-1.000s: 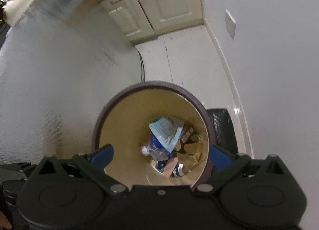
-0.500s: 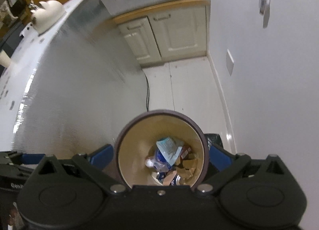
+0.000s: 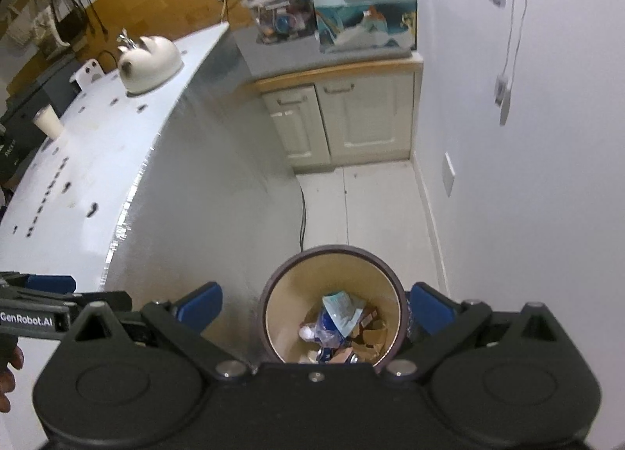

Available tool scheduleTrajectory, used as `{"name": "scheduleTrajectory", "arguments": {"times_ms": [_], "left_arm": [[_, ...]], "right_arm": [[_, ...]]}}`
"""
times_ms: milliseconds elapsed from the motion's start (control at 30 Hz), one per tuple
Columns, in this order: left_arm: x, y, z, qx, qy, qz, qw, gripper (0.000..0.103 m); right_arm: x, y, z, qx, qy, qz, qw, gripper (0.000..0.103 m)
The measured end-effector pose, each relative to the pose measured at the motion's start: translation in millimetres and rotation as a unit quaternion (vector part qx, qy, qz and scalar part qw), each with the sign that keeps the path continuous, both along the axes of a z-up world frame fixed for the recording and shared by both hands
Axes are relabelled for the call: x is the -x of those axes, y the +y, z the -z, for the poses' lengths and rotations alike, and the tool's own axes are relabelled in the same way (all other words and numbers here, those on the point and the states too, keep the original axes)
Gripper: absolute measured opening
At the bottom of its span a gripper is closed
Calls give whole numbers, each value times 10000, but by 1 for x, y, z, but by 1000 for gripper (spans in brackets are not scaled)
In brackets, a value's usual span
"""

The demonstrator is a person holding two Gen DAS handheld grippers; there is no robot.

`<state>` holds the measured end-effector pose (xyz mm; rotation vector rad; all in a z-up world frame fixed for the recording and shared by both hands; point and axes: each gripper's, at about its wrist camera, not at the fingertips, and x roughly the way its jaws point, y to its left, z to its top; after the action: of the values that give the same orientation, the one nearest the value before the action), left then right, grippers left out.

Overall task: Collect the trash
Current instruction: 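Raise both tools away from the wastebasket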

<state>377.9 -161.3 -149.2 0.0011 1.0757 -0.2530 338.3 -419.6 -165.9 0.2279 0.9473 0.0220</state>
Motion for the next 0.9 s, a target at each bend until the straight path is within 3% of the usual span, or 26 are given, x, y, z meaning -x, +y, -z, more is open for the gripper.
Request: {"name": "scheduleTrajectory", "arguments": {"times_ms": [433, 900], "left_arm": [[80, 33, -67, 87, -755, -209, 9969, 103], [173, 68, -103, 172, -1293, -312, 9910, 103]], "right_arm": [[75, 26, -62, 142, -559, -21, 9983, 103], [168, 60, -102, 425, -1029, 8, 9938, 103]]}}
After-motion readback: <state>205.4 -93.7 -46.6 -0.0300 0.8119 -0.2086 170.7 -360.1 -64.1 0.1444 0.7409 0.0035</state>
